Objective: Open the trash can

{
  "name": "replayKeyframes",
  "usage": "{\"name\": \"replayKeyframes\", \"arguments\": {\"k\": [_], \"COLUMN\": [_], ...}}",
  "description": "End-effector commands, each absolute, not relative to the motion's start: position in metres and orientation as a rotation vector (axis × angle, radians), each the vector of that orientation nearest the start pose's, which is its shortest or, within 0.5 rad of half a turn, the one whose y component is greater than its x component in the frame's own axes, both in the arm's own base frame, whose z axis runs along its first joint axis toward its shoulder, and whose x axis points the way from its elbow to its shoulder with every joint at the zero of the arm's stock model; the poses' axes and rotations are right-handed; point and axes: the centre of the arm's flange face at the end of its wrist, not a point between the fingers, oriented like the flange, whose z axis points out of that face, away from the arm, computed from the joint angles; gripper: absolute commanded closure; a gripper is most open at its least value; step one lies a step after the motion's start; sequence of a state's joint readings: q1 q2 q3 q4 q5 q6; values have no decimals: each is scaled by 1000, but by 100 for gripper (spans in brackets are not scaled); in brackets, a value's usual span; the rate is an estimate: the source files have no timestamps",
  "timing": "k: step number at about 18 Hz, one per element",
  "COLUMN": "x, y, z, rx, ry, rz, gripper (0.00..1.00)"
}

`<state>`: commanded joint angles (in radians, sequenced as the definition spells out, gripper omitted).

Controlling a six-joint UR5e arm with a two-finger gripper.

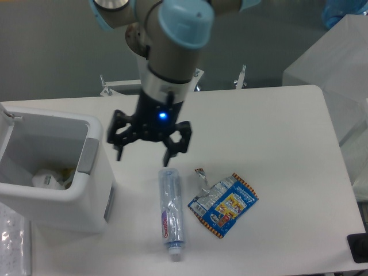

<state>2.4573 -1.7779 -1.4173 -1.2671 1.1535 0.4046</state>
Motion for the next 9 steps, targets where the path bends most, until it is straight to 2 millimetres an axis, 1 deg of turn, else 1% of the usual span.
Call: {"name": "replayKeyframes", "arguments": {"k": [1,2,4,6,7,9], "x": [-361,-361,-369,-377,-384,-395], "y": [507,506,497,494,494,492], "z": [493,492,485,474,462,453], "rx": [-2630,-2654,-2756,-2852,-2897,-2944], "ry": [-536,-500,-459,-311,-215,-94], "rz": [-235,-203,-60,52,76,124], "gripper": [0,0,0,0,0,0]}}
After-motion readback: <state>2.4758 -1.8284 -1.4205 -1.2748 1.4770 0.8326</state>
